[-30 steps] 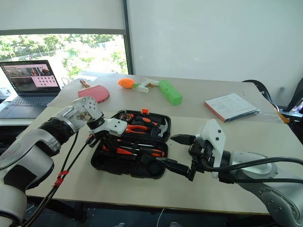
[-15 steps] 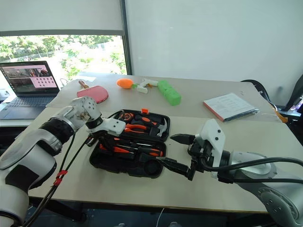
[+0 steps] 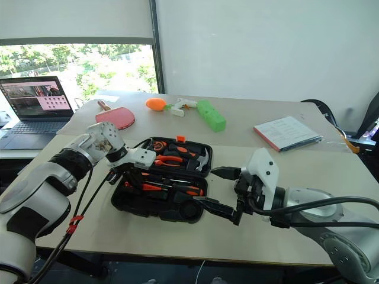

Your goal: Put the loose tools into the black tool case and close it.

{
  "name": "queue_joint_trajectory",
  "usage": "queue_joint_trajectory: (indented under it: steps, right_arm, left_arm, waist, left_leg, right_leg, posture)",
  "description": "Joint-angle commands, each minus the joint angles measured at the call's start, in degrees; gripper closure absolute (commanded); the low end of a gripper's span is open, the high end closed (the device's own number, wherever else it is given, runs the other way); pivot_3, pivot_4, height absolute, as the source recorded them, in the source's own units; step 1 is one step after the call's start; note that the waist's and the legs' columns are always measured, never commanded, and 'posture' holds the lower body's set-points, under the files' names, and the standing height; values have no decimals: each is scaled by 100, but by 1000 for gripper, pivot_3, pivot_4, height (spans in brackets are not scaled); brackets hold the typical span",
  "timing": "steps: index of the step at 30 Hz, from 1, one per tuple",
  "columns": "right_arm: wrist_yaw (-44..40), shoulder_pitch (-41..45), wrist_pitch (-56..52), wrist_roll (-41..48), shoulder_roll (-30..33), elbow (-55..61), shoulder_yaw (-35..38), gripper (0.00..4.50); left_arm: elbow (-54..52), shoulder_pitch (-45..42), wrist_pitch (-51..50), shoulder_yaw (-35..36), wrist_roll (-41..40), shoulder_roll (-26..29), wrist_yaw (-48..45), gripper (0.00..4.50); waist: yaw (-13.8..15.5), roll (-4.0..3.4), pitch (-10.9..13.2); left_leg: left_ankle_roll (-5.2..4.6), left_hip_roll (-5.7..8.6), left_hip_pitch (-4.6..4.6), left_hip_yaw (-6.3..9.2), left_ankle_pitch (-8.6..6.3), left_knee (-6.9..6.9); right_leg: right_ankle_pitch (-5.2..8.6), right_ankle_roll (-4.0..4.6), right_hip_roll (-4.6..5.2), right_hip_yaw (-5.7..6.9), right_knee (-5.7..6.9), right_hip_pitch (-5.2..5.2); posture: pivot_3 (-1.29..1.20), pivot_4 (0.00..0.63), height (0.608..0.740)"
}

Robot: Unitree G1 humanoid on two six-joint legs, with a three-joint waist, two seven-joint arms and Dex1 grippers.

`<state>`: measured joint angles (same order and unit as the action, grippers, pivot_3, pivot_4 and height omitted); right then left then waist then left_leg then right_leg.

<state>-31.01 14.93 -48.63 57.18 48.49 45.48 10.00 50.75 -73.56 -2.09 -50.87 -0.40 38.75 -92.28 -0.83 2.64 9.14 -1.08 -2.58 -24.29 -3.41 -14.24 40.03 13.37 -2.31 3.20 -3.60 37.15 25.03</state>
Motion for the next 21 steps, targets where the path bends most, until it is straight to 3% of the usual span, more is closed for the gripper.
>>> queue_joint_trajectory:
  steps: [1, 6, 19, 21]
  right_arm:
    - [-2, 87, 166, -37, -18, 47, 53, 0]
    - [-15, 111, 182, -78, -37, 23, 18, 0]
    - [24, 65, 178, -110, -96, 75, -2, 0]
    - [14, 82, 187, -134, -108, 67, -33, 0]
  left_arm:
    - [-29, 14, 82, -22, -135, 105, -22, 4087]
    - [-93, 10, 579, -100, -217, 139, -22, 4087]
    - [45, -227, 393, -240, -691, 157, -22, 4087]
    - [4, -239, 314, -273, -814, 215, -22, 4424]
  waist:
    - [0, 0, 0]
    - [5, 0, 0]
    - [7, 0, 0]
    - [6, 0, 0]
  left_leg:
    - [0, 0, 0, 0, 0, 0]
    - [0, 0, -1, 0, 0, 0]
    - [-2, 0, -3, 0, -1, 0]
    - [-2, 1, -4, 0, -1, 0]
  right_leg:
    - [0, 0, 0, 0, 0, 0]
    - [0, 0, 0, 0, 0, 0]
    - [0, -1, 1, 0, -2, 1]
    - [0, -1, 1, 0, -3, 1]
  posture:
    - [0, 150, 738]
    - [0, 150, 738]
    - [0, 150, 738]
    - [0, 150, 738]
